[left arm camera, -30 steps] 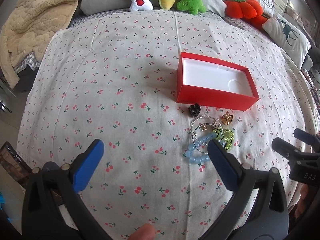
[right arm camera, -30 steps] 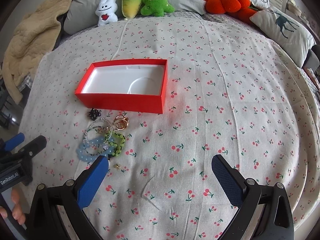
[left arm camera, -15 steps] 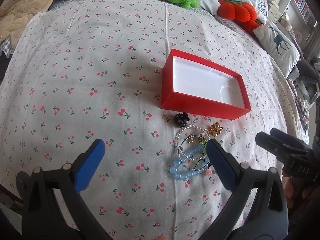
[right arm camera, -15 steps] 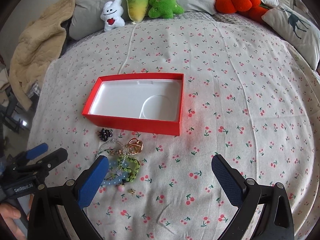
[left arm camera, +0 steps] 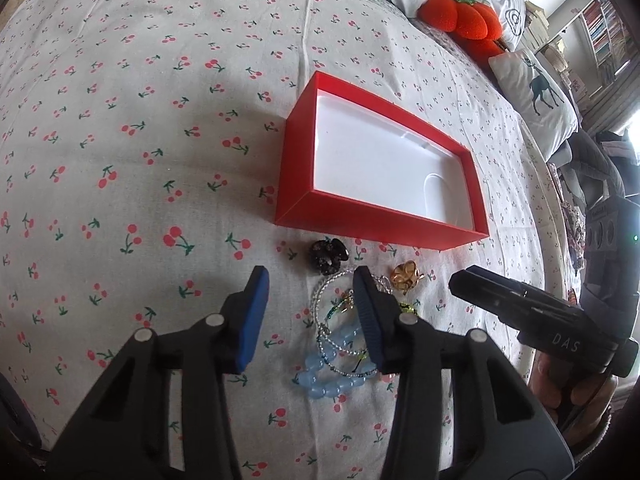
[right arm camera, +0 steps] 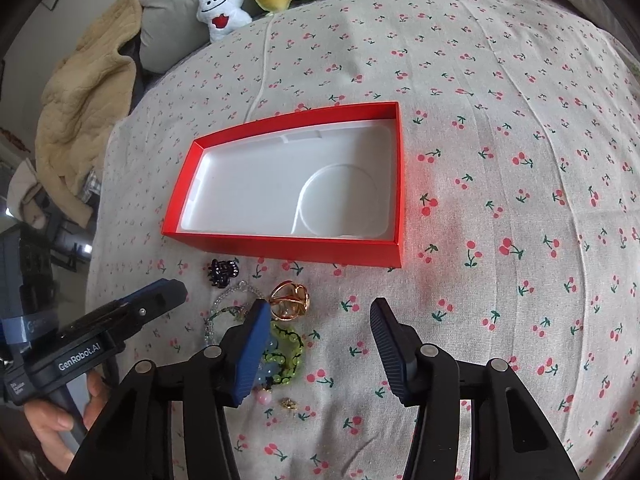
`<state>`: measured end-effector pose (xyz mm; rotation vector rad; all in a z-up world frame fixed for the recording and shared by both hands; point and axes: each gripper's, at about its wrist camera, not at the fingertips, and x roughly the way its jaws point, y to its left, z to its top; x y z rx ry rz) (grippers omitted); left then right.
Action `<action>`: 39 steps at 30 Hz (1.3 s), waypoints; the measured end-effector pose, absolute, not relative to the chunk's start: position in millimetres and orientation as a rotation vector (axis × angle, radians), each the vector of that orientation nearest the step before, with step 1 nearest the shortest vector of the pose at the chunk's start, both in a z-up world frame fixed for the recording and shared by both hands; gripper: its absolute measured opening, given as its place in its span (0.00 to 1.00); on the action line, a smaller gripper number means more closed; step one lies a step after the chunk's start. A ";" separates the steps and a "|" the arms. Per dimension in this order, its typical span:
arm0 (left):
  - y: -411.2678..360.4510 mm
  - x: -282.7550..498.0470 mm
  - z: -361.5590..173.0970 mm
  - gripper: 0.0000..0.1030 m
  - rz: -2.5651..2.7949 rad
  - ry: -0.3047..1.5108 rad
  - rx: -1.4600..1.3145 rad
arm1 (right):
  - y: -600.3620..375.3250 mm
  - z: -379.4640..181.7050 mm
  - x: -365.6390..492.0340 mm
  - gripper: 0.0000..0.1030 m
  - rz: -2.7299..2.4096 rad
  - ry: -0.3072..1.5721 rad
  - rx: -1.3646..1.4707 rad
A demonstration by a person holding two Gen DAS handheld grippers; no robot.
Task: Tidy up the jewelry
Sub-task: 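Grasp the black hair clip with the left gripper while the right grasps a gold ring, then place the black clip in the red box with the left gripper while the right places the ring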
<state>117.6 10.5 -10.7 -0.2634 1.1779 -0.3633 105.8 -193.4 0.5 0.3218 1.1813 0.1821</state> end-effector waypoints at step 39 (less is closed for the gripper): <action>4.0 103.6 -9.6 0.23 -0.232 1.157 -0.137 | -170.3 -27.5 118.1 0.37 0.157 1.234 0.377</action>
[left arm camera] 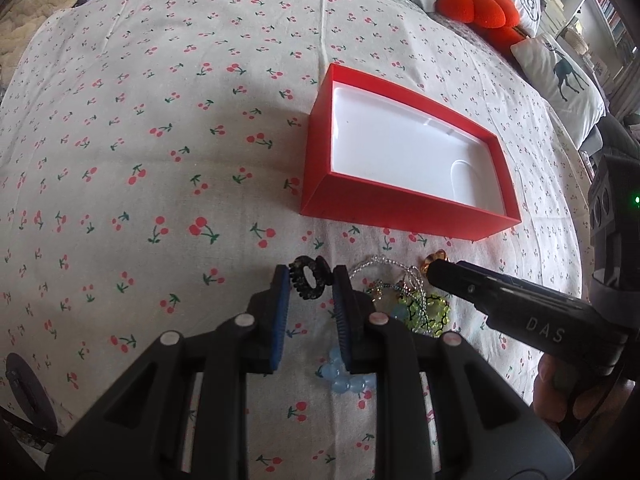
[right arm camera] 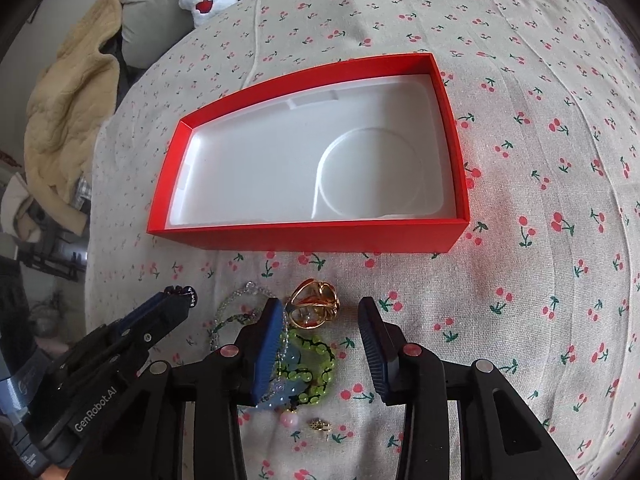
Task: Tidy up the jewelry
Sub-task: 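Place the black clip in the red box with the left gripper while the right places the ring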
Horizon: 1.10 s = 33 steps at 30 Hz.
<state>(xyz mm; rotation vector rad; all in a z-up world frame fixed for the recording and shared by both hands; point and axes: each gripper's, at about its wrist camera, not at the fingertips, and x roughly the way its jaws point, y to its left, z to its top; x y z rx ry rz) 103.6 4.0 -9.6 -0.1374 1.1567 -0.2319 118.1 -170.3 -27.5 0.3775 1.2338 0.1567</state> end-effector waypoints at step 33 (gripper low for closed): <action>-28.4 131.2 26.7 0.23 -0.325 0.919 -0.155 | -224.1 19.2 125.3 0.29 0.126 1.037 0.426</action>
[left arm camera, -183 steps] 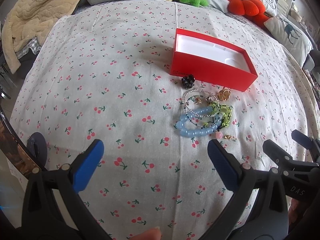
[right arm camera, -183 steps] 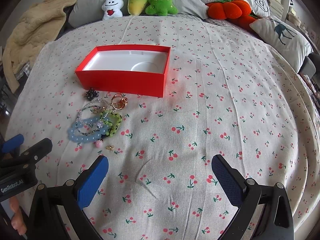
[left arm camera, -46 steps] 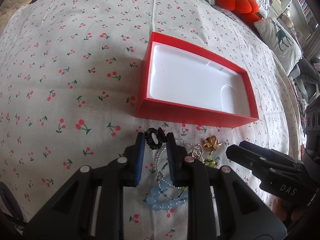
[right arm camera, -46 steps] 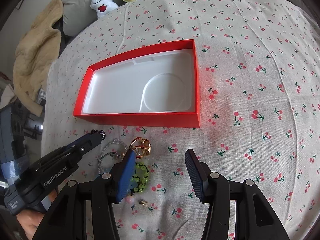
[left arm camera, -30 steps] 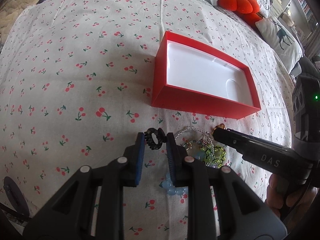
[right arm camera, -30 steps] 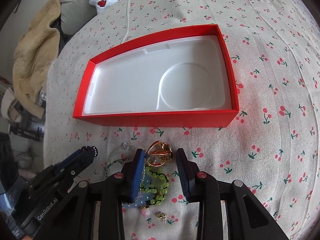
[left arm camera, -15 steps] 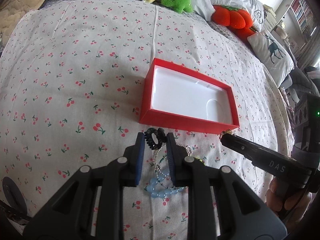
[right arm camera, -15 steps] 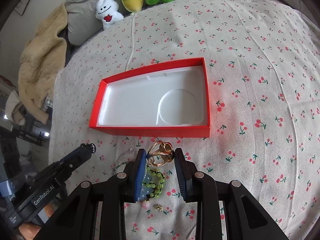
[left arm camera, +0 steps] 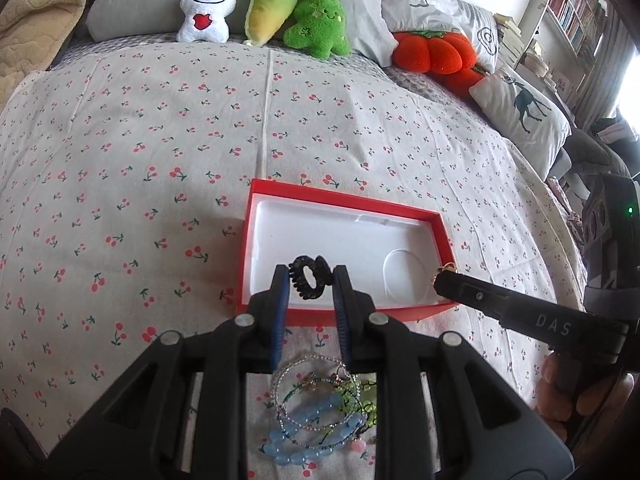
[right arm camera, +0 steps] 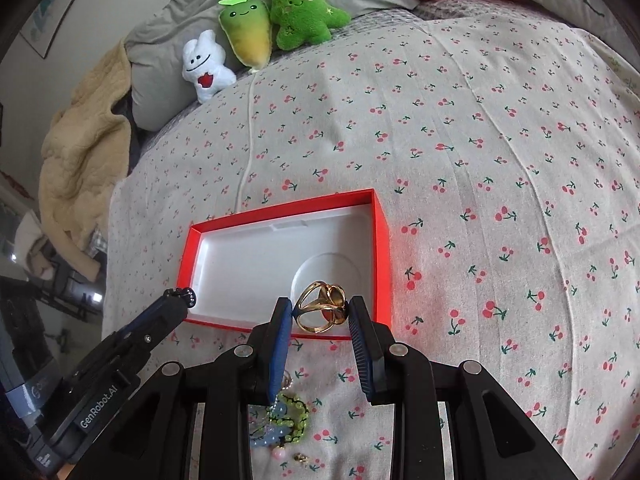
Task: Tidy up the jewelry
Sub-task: 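Place the black clip in the red box with the left gripper while the right places the ring, then pull the thin dark-green beaded bracelet out of the pile with the left gripper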
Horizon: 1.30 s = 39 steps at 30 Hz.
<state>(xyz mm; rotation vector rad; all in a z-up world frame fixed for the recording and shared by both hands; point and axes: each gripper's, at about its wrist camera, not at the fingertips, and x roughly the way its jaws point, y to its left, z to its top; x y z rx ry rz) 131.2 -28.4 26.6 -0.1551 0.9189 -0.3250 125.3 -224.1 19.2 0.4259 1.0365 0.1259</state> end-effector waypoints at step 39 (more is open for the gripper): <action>-2.7 71.3 6.4 0.80 -0.244 1.165 -0.049 | -204.4 30.7 65.9 0.70 0.174 1.074 0.201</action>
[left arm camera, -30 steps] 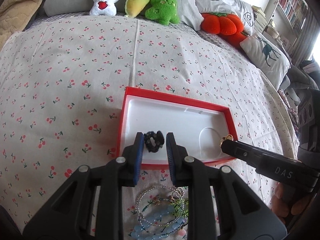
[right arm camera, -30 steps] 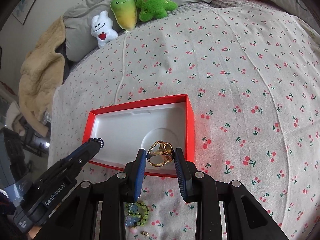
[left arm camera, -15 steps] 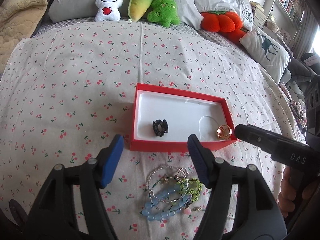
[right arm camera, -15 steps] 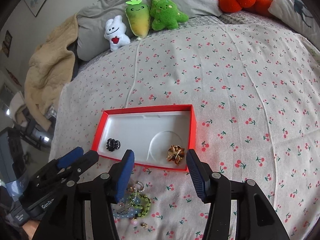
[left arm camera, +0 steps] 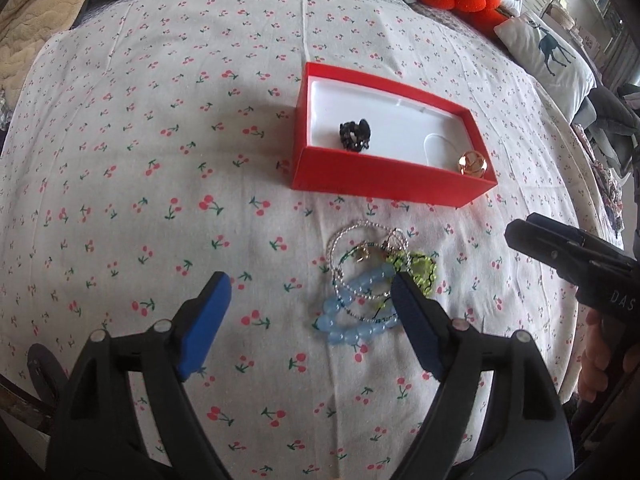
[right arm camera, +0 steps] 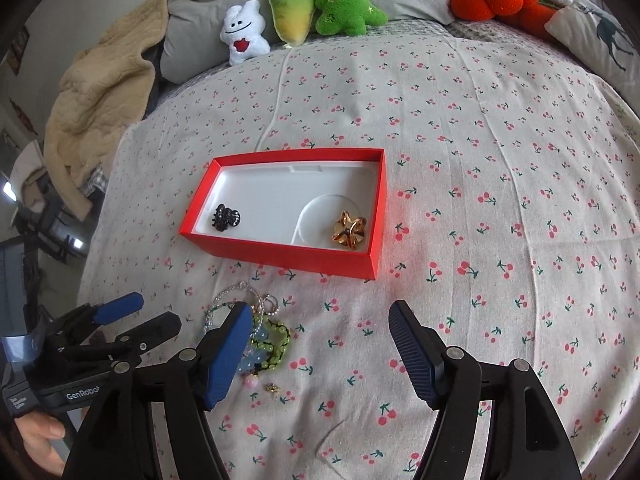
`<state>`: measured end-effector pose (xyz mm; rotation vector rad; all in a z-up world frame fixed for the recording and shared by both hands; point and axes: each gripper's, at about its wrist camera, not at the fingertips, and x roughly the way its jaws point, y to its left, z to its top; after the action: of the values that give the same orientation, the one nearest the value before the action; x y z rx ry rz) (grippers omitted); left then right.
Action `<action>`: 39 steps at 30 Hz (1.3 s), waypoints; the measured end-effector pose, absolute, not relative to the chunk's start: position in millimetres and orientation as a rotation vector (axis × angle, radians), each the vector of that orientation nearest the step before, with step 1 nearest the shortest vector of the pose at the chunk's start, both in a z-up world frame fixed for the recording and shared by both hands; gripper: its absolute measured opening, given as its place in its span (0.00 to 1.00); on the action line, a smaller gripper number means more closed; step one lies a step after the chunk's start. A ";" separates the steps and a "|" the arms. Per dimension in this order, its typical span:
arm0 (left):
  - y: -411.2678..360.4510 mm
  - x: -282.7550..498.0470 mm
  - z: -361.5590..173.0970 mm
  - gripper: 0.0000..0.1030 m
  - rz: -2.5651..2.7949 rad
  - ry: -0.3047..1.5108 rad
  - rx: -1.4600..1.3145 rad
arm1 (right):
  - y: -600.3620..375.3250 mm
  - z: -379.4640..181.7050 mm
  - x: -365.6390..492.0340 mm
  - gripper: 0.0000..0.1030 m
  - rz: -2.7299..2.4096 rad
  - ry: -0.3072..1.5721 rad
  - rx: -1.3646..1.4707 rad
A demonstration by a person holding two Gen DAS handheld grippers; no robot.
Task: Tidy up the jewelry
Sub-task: 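Pull the thin dark-green beaded bracelet out of the pile with the left gripper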
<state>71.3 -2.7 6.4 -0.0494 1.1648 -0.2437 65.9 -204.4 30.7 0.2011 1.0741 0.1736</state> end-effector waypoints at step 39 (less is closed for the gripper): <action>-5.5 87.0 -22.0 0.02 -0.286 1.233 -0.256 | -186.7 -5.6 56.2 0.70 0.115 1.170 0.109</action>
<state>87.0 -5.5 -22.0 -0.2564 1.2335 -0.2863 56.2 -186.7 -5.6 0.1092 1.1704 0.1151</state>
